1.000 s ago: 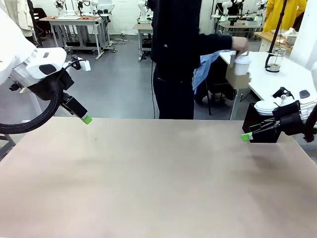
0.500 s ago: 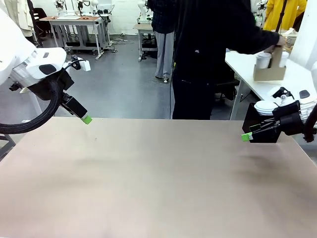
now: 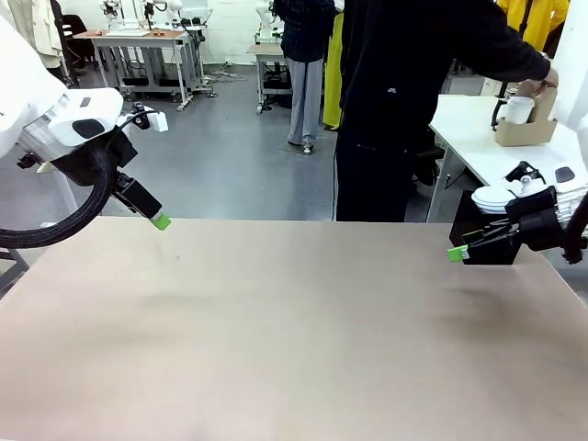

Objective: Pour a drink into a cup and package it in a carrier.
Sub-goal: Insert the held 600 ml Paper Cup into the Cup Carrier.

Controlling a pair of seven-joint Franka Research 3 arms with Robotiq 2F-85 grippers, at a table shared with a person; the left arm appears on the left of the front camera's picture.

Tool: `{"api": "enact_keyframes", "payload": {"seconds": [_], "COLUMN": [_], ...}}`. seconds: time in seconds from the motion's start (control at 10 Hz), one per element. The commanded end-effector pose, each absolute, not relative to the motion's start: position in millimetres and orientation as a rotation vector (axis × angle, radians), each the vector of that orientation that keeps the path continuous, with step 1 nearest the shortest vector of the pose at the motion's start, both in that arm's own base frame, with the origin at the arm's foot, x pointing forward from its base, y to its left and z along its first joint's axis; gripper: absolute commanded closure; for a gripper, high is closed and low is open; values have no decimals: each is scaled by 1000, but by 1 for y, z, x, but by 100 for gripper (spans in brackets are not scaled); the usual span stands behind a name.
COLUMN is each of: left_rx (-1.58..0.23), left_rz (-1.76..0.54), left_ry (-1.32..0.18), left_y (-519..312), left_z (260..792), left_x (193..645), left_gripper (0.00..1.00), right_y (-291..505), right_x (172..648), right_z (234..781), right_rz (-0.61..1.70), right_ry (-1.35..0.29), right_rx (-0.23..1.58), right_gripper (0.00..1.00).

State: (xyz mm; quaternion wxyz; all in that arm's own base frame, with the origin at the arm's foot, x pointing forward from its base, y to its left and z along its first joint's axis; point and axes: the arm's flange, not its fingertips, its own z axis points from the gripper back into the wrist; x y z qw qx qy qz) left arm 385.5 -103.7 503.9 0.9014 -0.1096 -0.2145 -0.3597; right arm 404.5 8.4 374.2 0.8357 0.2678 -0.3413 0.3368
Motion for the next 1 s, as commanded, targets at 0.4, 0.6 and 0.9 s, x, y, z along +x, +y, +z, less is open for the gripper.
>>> {"api": "enact_keyframes", "payload": {"seconds": [0.4, 0.6, 0.9], "left_rx": [-220, -220, -220], "left_rz": [-732, -732, -732], "left_ry": [-436, -436, -436], "left_y": [-104, -104, -104], "left_z": [506, 506, 506], "left_x": [385, 385, 385], "left_gripper": [0, 0, 0], "right_y": [8, 8, 8], "right_x": [405, 405, 405], "right_z": [374, 374, 374], "right_rz": [715, 715, 715], "right_ry": [-721, -721, -721], "right_rx": [553, 553, 553], "right_gripper": [0, 0, 0]}}
